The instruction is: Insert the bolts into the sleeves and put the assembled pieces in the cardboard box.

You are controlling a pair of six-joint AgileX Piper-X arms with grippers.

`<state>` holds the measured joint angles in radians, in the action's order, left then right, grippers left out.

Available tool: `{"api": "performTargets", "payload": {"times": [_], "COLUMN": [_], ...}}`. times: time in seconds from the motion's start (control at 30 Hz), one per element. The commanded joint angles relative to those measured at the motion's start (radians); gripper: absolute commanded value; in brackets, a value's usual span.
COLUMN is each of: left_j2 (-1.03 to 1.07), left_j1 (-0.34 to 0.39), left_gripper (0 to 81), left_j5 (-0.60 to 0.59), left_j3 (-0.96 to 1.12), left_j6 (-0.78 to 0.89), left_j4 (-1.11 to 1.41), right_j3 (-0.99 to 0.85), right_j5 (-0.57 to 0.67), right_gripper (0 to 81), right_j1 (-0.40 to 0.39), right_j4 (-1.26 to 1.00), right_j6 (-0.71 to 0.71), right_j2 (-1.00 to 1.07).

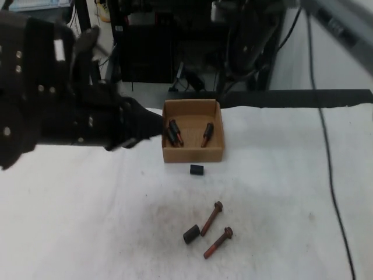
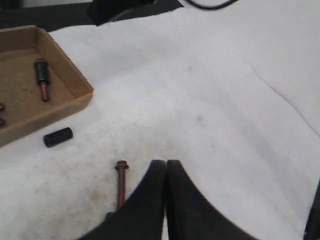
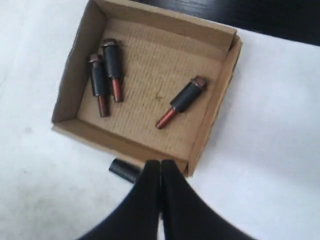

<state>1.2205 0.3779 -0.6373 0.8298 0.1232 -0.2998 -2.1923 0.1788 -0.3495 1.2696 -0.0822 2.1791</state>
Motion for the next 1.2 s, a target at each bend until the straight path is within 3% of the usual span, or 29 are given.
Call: {"api": "performTargets", "payload": {"times": [0.0, 0.3, 0.53, 0.77, 0.87, 1.07, 1.17], "left_j2": [0.062, 0.213, 0.351, 0.56, 0.649, 0.772, 0.801], "left_j1": [0.08, 0.233, 0.324, 0.36, 0.36, 0.36, 0.36], "left_gripper": [0.3, 0.3, 0.3, 0.1, 5.4, 31.1, 35.9], "left_j5": [-0.015, 0.142, 0.311, 0.401, 0.427, 0.517, 0.582], "left_j3": [0.008, 0.044, 0.174, 0.382, 0.493, 0.68, 0.738], "left_j6": [-0.009, 0.041, -0.04, -0.123, -0.123, -0.123, -0.123], "left_j4": [0.001, -0.027, -0.193, -0.352, -0.452, -0.604, -0.629], "right_j3": [0.044, 0.372, 0.849, 1.169, 1.231, 1.29, 1.292], "right_j5": [0.017, -0.028, -0.052, -0.05, -0.05, -0.045, -0.016], "right_gripper": [0.3, 0.8, 0.8, 0.8, 0.8, 0.8, 0.8], "right_j1": [0.0, 0.0, 0.018, 0.038, 0.058, 0.132, 0.183], "right_j4": [0.104, 0.061, -0.211, -0.316, -0.309, -0.25, -0.232], "right_j6": [0.024, 0.021, -0.104, -0.133, -0.122, -0.061, -0.026], "right_j2": [-0.105, -0.427, -0.806, -1.089, -1.153, -1.24, -1.265]}}
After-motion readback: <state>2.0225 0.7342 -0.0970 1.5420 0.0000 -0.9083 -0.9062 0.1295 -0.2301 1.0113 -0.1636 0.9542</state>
